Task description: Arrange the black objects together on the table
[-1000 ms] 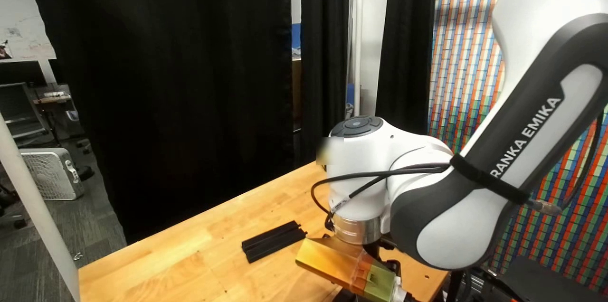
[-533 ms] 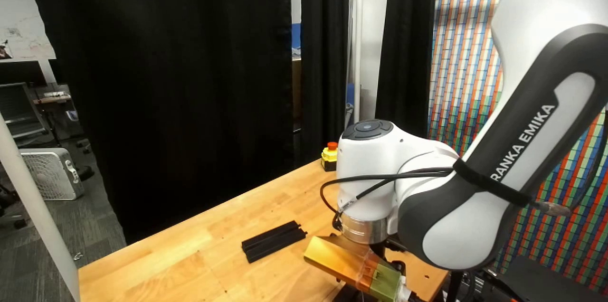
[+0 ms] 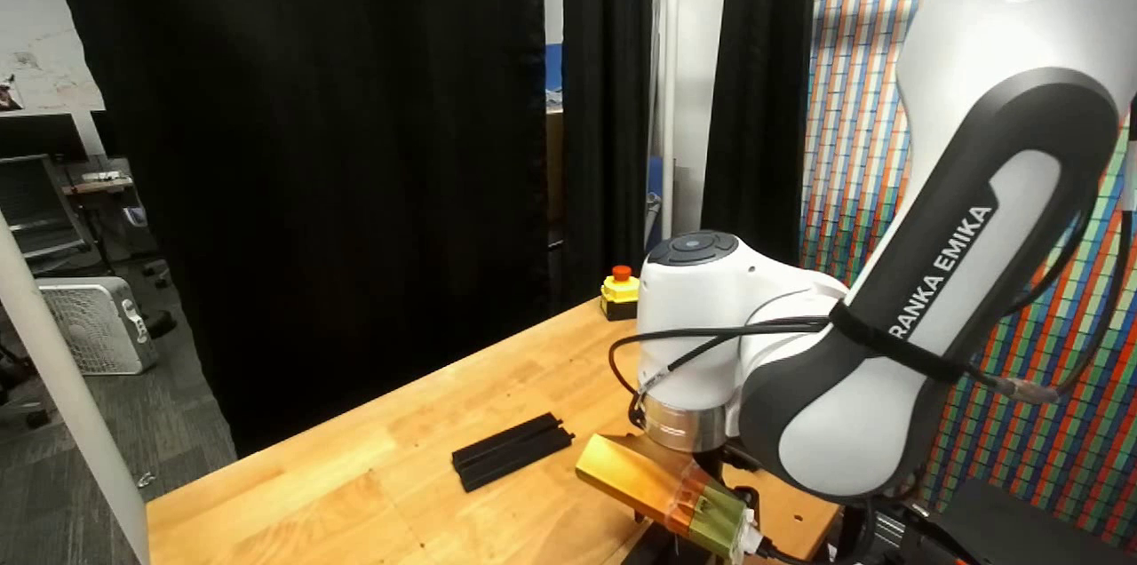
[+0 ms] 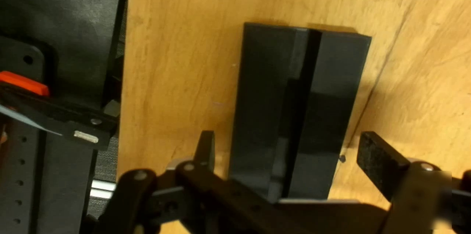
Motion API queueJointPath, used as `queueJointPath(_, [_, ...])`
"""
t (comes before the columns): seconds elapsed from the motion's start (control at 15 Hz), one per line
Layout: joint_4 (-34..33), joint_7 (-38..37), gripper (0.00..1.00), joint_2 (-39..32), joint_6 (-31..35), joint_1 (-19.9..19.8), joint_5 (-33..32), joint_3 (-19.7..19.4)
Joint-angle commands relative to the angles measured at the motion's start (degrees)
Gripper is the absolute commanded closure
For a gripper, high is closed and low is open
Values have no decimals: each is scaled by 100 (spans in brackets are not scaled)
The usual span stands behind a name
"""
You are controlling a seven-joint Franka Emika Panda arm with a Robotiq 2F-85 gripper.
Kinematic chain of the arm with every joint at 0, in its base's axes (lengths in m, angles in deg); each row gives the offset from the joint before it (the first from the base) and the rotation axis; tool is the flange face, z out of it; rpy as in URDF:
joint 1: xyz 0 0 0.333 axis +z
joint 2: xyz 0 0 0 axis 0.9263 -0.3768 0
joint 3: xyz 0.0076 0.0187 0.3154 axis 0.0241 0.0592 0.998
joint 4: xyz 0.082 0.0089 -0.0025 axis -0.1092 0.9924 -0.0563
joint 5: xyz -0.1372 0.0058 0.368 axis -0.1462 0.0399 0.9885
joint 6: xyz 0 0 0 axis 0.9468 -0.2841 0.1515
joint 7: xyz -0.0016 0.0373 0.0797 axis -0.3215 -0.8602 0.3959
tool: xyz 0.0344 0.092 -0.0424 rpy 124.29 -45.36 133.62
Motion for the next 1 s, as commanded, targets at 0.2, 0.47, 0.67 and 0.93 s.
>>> queueJointPath(0.2, [-1,-73,27,-151,268,-53,-137,-94])
queueJointPath(0.47, [-5,242,53,-120,359,-26,-16,-44])
queueJointPath(0.67, [-7,772,54,-24,215,5,-133,7])
queueJointPath(0.93, [-7,1937,54,185,-13,13,-49,50])
